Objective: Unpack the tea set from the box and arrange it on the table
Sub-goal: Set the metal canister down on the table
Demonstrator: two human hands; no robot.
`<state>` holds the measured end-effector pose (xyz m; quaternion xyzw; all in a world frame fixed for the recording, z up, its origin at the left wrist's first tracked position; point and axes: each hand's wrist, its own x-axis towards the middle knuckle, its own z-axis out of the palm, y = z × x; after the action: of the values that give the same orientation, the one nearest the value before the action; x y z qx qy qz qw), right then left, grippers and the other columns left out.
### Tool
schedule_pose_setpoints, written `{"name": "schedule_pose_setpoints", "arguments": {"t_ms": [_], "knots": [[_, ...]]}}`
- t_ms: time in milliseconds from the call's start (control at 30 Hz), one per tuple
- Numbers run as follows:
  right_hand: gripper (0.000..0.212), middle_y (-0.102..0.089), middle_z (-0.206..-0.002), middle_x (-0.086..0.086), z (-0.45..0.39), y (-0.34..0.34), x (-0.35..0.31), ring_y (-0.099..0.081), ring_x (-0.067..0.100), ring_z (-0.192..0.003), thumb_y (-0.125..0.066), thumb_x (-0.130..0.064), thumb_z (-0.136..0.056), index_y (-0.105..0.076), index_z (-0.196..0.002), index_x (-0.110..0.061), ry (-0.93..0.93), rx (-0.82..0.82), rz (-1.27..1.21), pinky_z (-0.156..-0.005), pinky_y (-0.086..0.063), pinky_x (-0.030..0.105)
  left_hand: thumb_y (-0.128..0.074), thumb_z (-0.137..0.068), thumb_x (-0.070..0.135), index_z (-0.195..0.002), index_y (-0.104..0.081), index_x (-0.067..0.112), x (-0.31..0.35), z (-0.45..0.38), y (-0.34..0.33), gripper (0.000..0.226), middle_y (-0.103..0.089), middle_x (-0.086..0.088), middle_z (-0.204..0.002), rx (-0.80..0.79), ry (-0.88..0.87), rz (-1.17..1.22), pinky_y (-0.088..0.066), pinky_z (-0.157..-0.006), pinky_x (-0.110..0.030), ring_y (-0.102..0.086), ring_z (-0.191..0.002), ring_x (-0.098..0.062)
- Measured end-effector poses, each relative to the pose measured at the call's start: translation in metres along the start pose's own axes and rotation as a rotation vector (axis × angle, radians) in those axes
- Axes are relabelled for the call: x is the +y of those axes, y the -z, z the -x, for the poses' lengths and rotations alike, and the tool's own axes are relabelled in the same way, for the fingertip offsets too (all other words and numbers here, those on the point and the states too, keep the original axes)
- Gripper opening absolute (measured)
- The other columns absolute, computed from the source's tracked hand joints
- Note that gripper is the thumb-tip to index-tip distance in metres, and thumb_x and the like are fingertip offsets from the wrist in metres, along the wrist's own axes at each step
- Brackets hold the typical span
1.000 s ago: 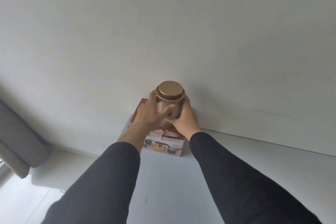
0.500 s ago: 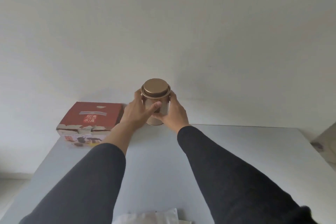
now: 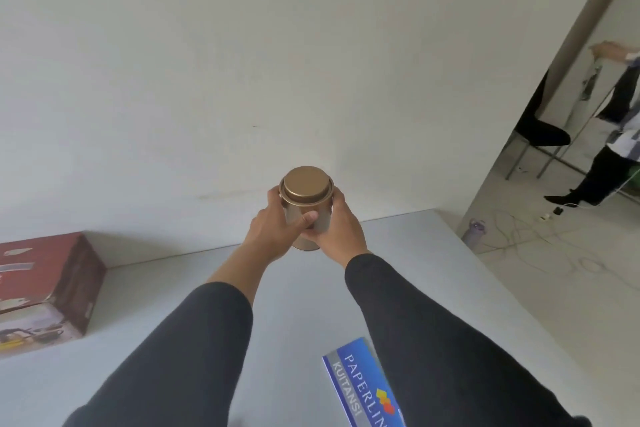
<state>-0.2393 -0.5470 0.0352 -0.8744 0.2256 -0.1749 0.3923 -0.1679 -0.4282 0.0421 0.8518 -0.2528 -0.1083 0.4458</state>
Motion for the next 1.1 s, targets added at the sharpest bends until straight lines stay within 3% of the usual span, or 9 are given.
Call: {"name": "schedule_pose_setpoints", "arguments": {"t_ms": [167,500,700,867,1100], "knots": [[0.081,-0.051,-0.128,-0.005,-0.025,0.019,0.056,-0.055,0.02,-0.111,-0.077,-0.031,-0.071,-0.029,-0.135,-0.029,-0.062,-0.004,-0.034,-0.091,-0.049,0.037,-0.065,-0.083,0.044,-0.138,-0.023,0.019,0.006,-0.032,-0.062,0.073,-0.051,-0.002,-0.133,-0.037,0.015,-0.006,-0.046,-0.093,-0.041,-0.05,-0.119,-0.028],[0.073,-0.05,-0.129,-0.004,-0.105,0.016,0.157,-0.055,0.021,-0.112,-0.076,-0.026,-0.072,-0.033,-0.131,-0.027,-0.075,-0.132,-0.009,-0.09,-0.049,0.038,-0.063,-0.087,0.037,-0.138,-0.023,0.017,-0.022,-0.104,-0.16,0.068,-0.051,-0.005,-0.135,-0.049,0.189,-0.041,-0.041,-0.089,-0.034,-0.049,-0.121,-0.028],[0.074,-0.053,-0.127,-0.006,-0.13,0.006,0.19,-0.053,0.016,-0.113,-0.077,-0.024,-0.071,-0.035,-0.131,-0.026,-0.092,-0.167,-0.062,-0.091,-0.048,0.034,-0.062,-0.087,0.037,-0.14,-0.021,0.019,-0.038,-0.131,-0.185,0.069,-0.048,-0.004,-0.138,-0.065,0.234,-0.083,-0.042,-0.097,-0.041,-0.047,-0.124,-0.03],[0.08,-0.052,-0.129,-0.004,-0.144,0.01,0.204,-0.051,0.017,-0.116,-0.079,-0.019,-0.07,-0.033,-0.135,-0.025,-0.137,-0.204,-0.118,-0.09,-0.043,0.027,-0.057,-0.092,0.032,-0.141,-0.018,0.022,-0.04,-0.142,-0.2,0.064,-0.043,0.001,-0.144,-0.043,0.226,-0.083,-0.036,-0.089,-0.032,-0.045,-0.127,-0.03],[0.087,-0.052,-0.133,-0.005,-0.142,0.011,0.209,-0.05,0.019,-0.122,-0.079,-0.018,-0.072,-0.027,-0.141,-0.028,-0.166,-0.243,-0.102,-0.096,-0.043,0.031,-0.055,-0.093,0.032,-0.145,-0.011,0.026,-0.05,-0.14,-0.204,0.068,-0.037,0.006,-0.149,-0.057,0.243,-0.15,-0.037,-0.098,-0.037,-0.044,-0.129,-0.031]]}}
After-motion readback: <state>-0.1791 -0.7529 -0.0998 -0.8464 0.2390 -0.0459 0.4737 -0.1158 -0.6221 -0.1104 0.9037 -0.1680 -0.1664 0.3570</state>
